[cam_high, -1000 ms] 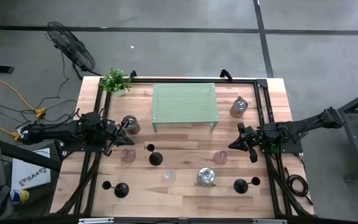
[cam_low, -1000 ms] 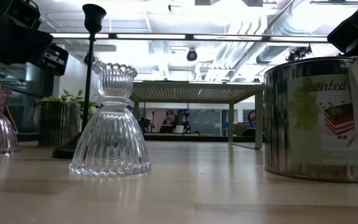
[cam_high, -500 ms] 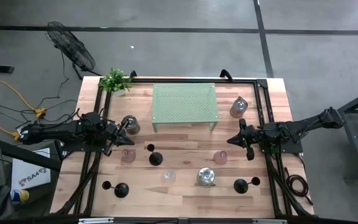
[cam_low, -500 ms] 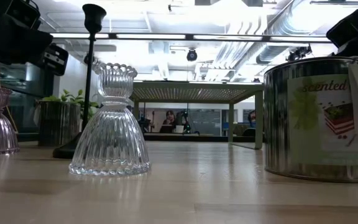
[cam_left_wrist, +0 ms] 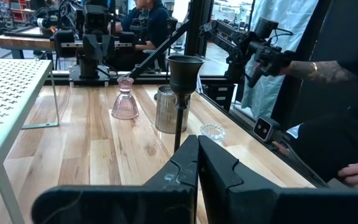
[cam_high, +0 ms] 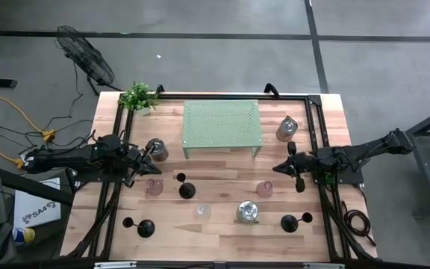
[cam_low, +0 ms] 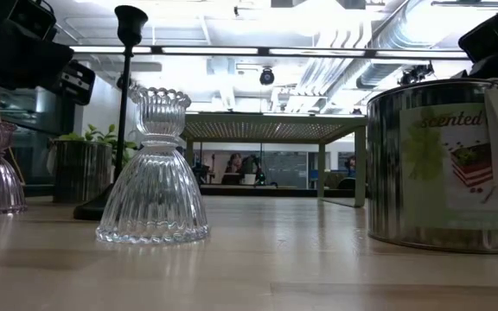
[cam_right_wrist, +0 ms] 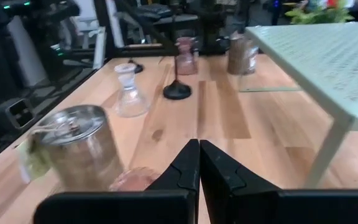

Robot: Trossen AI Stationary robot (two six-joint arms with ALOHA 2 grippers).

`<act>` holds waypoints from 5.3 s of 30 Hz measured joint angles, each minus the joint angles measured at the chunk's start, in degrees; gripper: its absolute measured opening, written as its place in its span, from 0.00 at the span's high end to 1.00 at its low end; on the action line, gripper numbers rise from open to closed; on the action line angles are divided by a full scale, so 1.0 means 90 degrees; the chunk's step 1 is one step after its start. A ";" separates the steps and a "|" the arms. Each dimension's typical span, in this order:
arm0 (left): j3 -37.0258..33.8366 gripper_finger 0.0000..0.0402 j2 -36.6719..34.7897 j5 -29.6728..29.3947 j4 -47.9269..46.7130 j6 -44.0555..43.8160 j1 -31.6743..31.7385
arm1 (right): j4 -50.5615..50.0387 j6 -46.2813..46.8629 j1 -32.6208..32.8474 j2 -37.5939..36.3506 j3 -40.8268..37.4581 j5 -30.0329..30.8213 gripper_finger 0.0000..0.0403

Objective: Pick & Place candle stick holders
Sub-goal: Put the top right silver scented candle on the shelf

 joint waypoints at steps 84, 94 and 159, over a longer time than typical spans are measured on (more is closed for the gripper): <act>-0.0002 1.00 0.0000 -0.0001 0.0000 0.0000 0.0000 | -0.7882 0.3041 -0.7619 0.5751 0.6147 -0.0396 0.33; -0.0002 1.00 0.0000 0.0000 0.0000 0.0000 0.0000 | -0.7808 0.2863 -0.7643 0.6328 0.6002 -0.0460 0.33; -0.0002 1.00 0.0000 -0.0001 -0.0002 0.0000 -0.0002 | -0.6763 0.2876 -0.7645 0.6465 0.4884 -0.0265 0.85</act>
